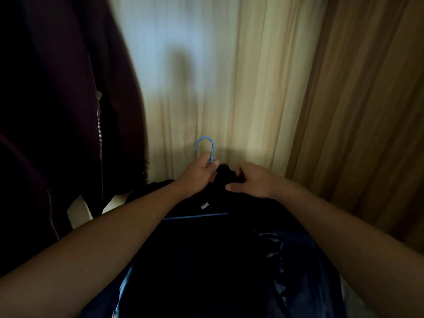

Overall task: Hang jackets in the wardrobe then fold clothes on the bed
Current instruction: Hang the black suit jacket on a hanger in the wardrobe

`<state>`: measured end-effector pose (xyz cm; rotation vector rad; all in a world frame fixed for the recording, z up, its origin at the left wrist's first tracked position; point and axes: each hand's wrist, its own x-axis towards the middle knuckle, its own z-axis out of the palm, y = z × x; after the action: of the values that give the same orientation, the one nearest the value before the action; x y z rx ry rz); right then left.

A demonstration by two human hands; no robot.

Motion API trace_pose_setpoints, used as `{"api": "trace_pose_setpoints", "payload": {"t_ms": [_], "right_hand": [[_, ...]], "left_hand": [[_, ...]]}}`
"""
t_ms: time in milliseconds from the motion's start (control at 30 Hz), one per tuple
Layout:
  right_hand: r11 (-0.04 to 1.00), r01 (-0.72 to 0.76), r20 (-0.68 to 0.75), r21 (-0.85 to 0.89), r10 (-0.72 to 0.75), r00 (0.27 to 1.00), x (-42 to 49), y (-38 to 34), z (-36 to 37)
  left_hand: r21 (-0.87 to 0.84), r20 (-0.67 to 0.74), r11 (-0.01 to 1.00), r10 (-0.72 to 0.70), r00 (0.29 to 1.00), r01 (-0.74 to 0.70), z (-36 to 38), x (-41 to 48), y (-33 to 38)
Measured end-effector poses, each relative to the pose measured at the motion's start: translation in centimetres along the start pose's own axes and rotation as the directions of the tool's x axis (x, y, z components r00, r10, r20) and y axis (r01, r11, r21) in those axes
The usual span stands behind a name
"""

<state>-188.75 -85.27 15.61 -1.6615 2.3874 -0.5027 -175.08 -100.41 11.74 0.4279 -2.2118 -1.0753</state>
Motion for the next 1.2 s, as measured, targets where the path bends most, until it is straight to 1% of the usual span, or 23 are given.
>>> {"api": "trace_pose_setpoints", "payload": {"t_ms": [100, 200, 233, 300, 333, 367, 400, 433, 467, 500, 533, 600, 700, 733, 800, 867, 933, 1000, 1033, 1067, 1100, 1167, 1200], "right_hand": [[0.993, 0.038, 0.07, -0.115, -0.031, 0.997, 0.6, 0.4, 2.3], [0.973, 0.063, 0.066, -0.222, -0.05, 0.997, 1.0, 1.1, 4.1], [0.973, 0.068, 0.058, -0.22, -0.057, 0.997, 1.0, 1.5, 4.3], [0.978, 0.09, 0.04, -0.188, -0.084, 0.996, 1.0, 2.5, 4.7], [0.98, 0.101, 0.025, -0.172, -0.099, 0.995, 0.9, 2.9, 4.8], [0.982, 0.099, 0.014, -0.16, -0.098, 0.995, 0.7, 3.0, 4.8], [0.984, 0.087, 0.011, -0.154, -0.086, 0.996, 0.5, 3.1, 4.7], [0.985, 0.076, 0.011, -0.157, -0.076, 0.997, 0.2, 3.2, 4.7], [0.984, 0.075, 0.006, -0.163, -0.075, 0.997, 0.0, 3.4, 4.7], [0.98, 0.071, 0.001, -0.184, -0.072, 0.997, -0.3, 3.5, 4.7], [0.978, 0.067, -0.007, -0.195, -0.07, 0.998, -0.4, 3.8, 4.8], [0.975, 0.06, -0.016, -0.215, -0.065, 0.998, -0.8, 4.3, 5.0], [0.966, 0.03, -0.033, -0.259, -0.04, 0.999, -1.1, 4.5, 5.5], [0.964, 0.02, -0.047, -0.265, -0.033, 0.998, -1.1, 4.4, 5.6], [0.963, -0.009, -0.075, -0.27, -0.012, 0.997, -1.3, 3.6, 5.1], [0.973, -0.033, -0.119, -0.228, 0.006, 0.993, -1.3, 2.6, 4.3], [0.984, -0.042, -0.187, -0.175, 0.008, 0.982, -1.3, 1.2, 3.2], [0.99, -0.034, -0.253, -0.14, -0.003, 0.967, -1.2, -0.4, 1.9], [0.992, -0.033, -0.275, -0.122, -0.002, 0.961, -1.3, -1.3, 1.2], [0.994, -0.028, -0.302, -0.102, -0.004, 0.953, -1.4, -2.0, 0.5], [0.996, -0.022, -0.333, -0.081, -0.007, 0.943, -1.7, -2.6, -0.4], [0.999, -0.01, -0.39, -0.042, -0.007, 0.921, -2.4, -3.4, -2.3], [1.0, -0.008, -0.414, -0.026, -0.004, 0.91, -2.8, -3.5, -3.2]], "left_hand": [[-0.057, 0.067, 0.997, -0.048, 0.997, 0.052, 0.0, -0.6, -0.5], [-0.06, 0.087, 0.998, -0.021, 0.996, 0.026, -0.6, -1.2, -1.7], [-0.035, 0.072, 0.999, -0.014, 0.997, 0.017, -1.1, -1.4, -2.6], [0.125, 0.008, 0.989, -0.083, 0.997, 0.081, -2.9, -1.7, -5.5], [0.263, -0.033, 0.953, -0.146, 0.989, 0.149, -4.1, -1.8, -7.3], [0.431, -0.068, 0.872, -0.227, 0.972, 0.234, -5.3, -2.1, -9.0], [0.579, -0.079, 0.752, -0.333, 0.94, 0.315, -6.4, -2.5, -10.5], [0.666, -0.072, 0.642, -0.452, 0.889, 0.381, -7.3, -3.0, -11.8], [0.691, -0.06, 0.584, -0.54, 0.839, 0.426, -8.2, -3.6, -12.5], [0.669, -0.051, 0.576, -0.594, 0.802, 0.47, -9.0, -4.0, -13.1], [0.627, -0.036, 0.603, -0.61, 0.791, 0.493, -9.5, -4.4, -13.6], [0.57, -0.032, 0.658, -0.579, 0.814, 0.491, -9.5, -5.0, -14.8], [0.656, -0.111, 0.611, -0.503, 0.857, 0.444, -8.5, -5.4, -14.0], [0.66, -0.139, 0.612, -0.472, 0.871, 0.436, -8.3, -5.2, -12.8], [0.607, -0.185, 0.661, -0.422, 0.887, 0.441, -8.4, -4.4, -10.1], [0.455, -0.225, 0.753, -0.42, 0.879, 0.476, -8.6, -3.4, -6.4], [0.211, -0.224, 0.859, -0.423, 0.878, 0.467, -8.4, -2.5, -2.7], [-0.058, -0.159, 0.915, -0.402, 0.901, 0.398, -7.7, -2.0, 1.1], [-0.099, -0.141, 0.936, -0.35, 0.926, 0.339, -7.3, -1.9, 2.8], [-0.057, -0.132, 0.963, -0.268, 0.954, 0.263, -7.0, -1.8, 4.3], [0.055, -0.136, 0.983, -0.168, 0.976, 0.177, -6.9, -1.8, 5.5], [0.37, -0.139, 0.927, -0.005, 0.99, 0.056, -7.4, -1.7, 6.6], [0.454, -0.106, 0.889, -0.013, 0.994, 0.06, -8.0, -1.8, 6.7]]}}
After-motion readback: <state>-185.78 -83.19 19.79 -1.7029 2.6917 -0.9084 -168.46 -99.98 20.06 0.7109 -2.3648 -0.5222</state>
